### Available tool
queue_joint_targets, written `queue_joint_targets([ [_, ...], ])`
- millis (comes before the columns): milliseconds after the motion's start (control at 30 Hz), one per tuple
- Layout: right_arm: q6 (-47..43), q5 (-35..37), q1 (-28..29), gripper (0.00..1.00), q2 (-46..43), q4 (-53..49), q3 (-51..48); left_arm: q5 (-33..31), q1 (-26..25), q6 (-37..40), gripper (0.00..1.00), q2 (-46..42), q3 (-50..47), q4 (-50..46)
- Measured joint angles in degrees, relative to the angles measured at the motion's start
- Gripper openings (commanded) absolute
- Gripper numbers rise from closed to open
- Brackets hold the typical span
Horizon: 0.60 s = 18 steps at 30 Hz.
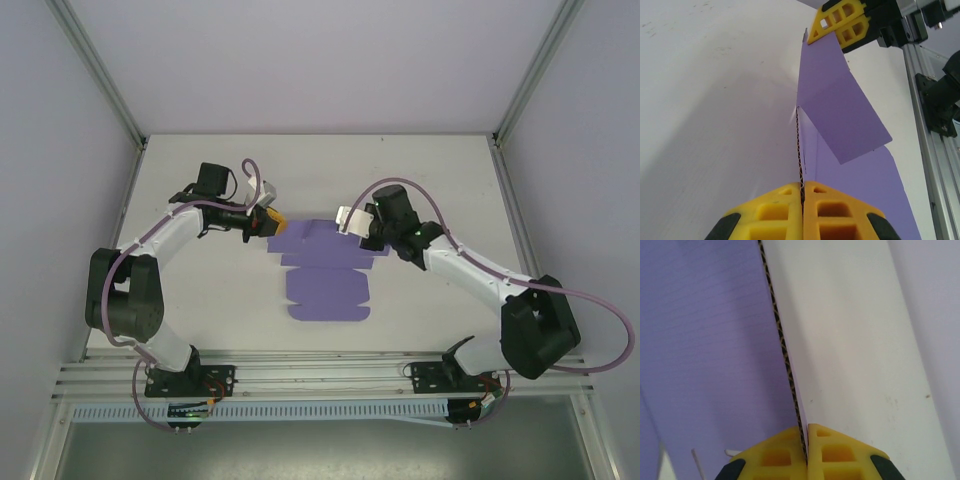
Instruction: Assemble paper box
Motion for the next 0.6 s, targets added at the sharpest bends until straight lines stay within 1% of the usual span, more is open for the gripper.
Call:
queue_joint_targets([
  [33,-0.15,1.64,0.57,0.0,0.0,2.49,-1.22,-0.42,0.0,-1.46,0.46,-0.02,-0.24,1.31],
  [67,-0.48,3.8,1.29,0.0,0.0,5.07,-2.64,-0.92,0.0,-3.1,0.63,-0.07,-0.44,2.69],
  [100,-0.83,6.25,2.01,0.0,0.04,7.69,-4.13,-1.75,0.0,-5.27,0.97,-0.22,-0.9,4.31],
  [233,-2.82,17.35,4.68,0.0,0.87,20.65,-9.73,-8.0,0.0,-16.74,0.99,-2.56,-5.57,12.55],
  [300,-3.91,21.2,5.44,0.0,1.18,26.47,-12.15,-10.93,0.0,-22.47,0.99,-4.13,-8.98,16.57],
  [367,-4.24,24.04,5.92,0.0,1.22,30.16,-13.86,-12.44,0.02,-28.28,0.98,-5.35,-12.92,21.22],
  [433,-4.0,24.87,6.05,0.0,1.18,31.08,-14.27,-12.35,0.0,-33.46,0.98,-5.46,-16.44,25.77],
  [500,-3.21,24.41,6.05,0.0,0.83,31.04,-14.4,-11.61,0.0,-37.13,0.95,-4.31,-18.56,29.42],
  [567,-2.05,23.23,6.03,0.0,-0.11,30.38,-14.47,-10.93,0.0,-39.56,0.92,-2.21,-19.12,32.2],
  [600,-1.31,22.4,6.03,0.0,-0.83,29.79,-14.45,-10.47,0.0,-40.81,0.9,-0.85,-19.12,33.88],
])
